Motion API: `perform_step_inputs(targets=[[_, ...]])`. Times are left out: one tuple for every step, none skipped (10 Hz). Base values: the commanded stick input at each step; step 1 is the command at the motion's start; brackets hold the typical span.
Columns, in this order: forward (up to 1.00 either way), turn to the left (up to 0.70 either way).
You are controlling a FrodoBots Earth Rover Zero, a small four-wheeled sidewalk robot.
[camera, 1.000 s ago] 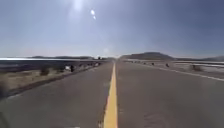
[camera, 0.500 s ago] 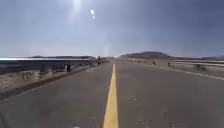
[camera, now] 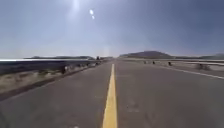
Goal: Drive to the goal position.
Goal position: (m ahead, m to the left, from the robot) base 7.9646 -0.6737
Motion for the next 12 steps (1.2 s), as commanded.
perform_step_inputs(targets=[[0.85, 0.0], [0.85, 0.0], [0.85, 0.0], [0.85, 0.0], [0.85, 0.0], [0.85, 0.0], [0.85, 0.0], [0.85, 0.0], [0.85, 0.0], [0.85, 0.0], [0.85, 0.0], [0.85, 0.0]])
